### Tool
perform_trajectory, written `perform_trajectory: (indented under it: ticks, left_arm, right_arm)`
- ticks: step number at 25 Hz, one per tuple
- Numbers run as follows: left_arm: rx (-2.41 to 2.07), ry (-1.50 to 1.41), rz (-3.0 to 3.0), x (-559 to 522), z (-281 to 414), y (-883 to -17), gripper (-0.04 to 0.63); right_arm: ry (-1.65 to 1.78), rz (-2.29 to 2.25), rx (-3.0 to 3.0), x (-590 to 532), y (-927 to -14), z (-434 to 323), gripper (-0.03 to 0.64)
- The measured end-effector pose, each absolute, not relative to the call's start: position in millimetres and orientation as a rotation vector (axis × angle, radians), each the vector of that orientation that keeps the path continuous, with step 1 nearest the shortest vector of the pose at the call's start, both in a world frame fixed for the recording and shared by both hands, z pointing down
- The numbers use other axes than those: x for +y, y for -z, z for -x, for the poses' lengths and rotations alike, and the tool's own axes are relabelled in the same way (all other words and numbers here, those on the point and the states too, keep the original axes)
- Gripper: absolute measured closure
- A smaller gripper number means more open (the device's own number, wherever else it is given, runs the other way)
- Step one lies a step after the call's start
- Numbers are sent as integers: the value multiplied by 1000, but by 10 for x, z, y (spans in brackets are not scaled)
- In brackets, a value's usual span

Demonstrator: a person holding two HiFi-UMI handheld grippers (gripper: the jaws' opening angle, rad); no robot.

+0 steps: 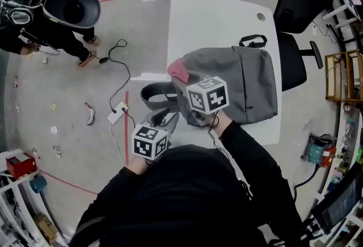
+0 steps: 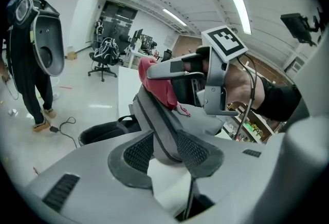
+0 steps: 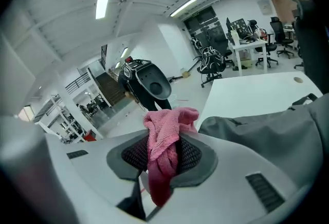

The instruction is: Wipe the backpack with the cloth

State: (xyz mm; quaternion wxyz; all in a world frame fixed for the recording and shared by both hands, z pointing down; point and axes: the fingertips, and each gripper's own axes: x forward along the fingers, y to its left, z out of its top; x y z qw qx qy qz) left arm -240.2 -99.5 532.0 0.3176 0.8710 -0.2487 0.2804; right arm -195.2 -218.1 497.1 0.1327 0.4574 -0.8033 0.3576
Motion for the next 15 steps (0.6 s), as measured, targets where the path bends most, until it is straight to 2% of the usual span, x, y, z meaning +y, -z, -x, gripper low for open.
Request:
perform_trajectory:
  ticks: [3,8,15]
  left_arm:
    - [-626,-747,-2290,-960,2346,-5324,439]
    - [-527,-787,-2348,-874,2009,-5276,439]
    - [-466,-827,-2376,-818,1779,-5259,439]
  right_arm:
    - [-1043,-1429,-2227,-2130,-5158,1489,502]
    - [-976,-1691,-1919,-1840,-5335,-4,502]
    - [-777,-2181,-1531,-1225,-4571,-2201,502]
